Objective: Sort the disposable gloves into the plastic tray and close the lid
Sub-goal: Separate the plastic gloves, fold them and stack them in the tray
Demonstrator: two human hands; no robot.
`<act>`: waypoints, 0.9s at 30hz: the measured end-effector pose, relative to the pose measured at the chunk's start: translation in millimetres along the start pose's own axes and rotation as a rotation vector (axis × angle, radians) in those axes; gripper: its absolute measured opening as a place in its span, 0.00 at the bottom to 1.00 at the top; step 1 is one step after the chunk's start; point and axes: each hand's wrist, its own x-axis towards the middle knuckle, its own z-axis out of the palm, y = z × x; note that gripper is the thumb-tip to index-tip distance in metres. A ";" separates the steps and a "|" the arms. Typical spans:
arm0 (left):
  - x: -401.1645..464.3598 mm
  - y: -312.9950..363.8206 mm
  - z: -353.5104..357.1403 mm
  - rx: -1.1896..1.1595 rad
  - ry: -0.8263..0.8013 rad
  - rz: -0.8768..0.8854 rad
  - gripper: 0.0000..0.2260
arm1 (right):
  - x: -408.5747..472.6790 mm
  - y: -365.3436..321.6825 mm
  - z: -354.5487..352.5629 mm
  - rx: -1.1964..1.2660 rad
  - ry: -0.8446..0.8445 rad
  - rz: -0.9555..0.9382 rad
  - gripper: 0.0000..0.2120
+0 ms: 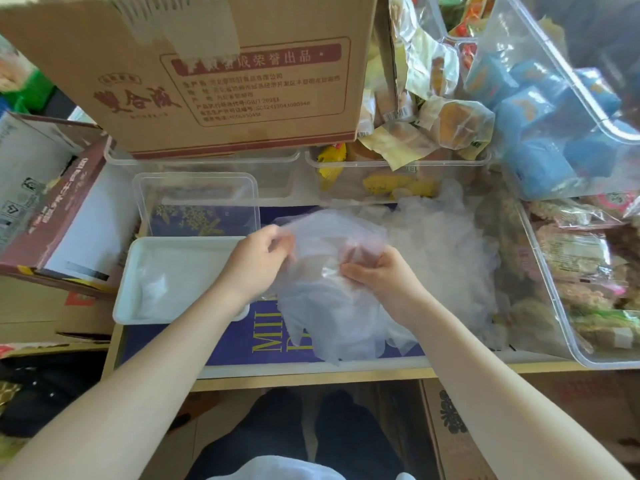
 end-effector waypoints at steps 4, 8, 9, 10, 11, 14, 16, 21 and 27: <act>6.1 -2.5 -5.5 -0.111 0.093 0.031 0.09 | -3.3 3.3 2.8 -0.050 -0.029 0.032 0.05; 15.0 -11.9 -17.0 -0.222 0.111 -0.008 0.11 | -11.6 22.0 3.9 -0.310 -0.205 0.312 0.08; 17.2 -14.6 -20.4 -0.245 0.109 -0.013 0.12 | -11.7 28.8 5.3 -0.351 -0.216 0.350 0.08; 18.6 -16.6 -23.2 -0.248 0.111 -0.012 0.14 | -10.6 33.8 7.9 -0.367 -0.215 0.362 0.07; 19.2 -18.1 -25.7 -0.233 0.123 -0.010 0.15 | -8.0 38.7 9.5 -0.386 -0.207 0.357 0.06; 21.8 -24.5 -32.4 -0.116 0.195 0.012 0.13 | 8.8 65.7 2.3 -0.779 -0.039 0.243 0.16; 24.2 -26.6 -36.3 -0.059 0.204 0.039 0.15 | 17.4 84.1 -10.1 -1.103 0.198 0.163 0.27; 31.6 -33.3 -39.1 0.070 0.194 0.050 0.16 | 28.9 106.0 -23.8 -1.305 0.317 0.204 0.28; 38.8 -35.0 -44.4 0.115 0.170 0.065 0.18 | 30.6 110.5 -17.9 -1.395 0.487 -0.186 0.08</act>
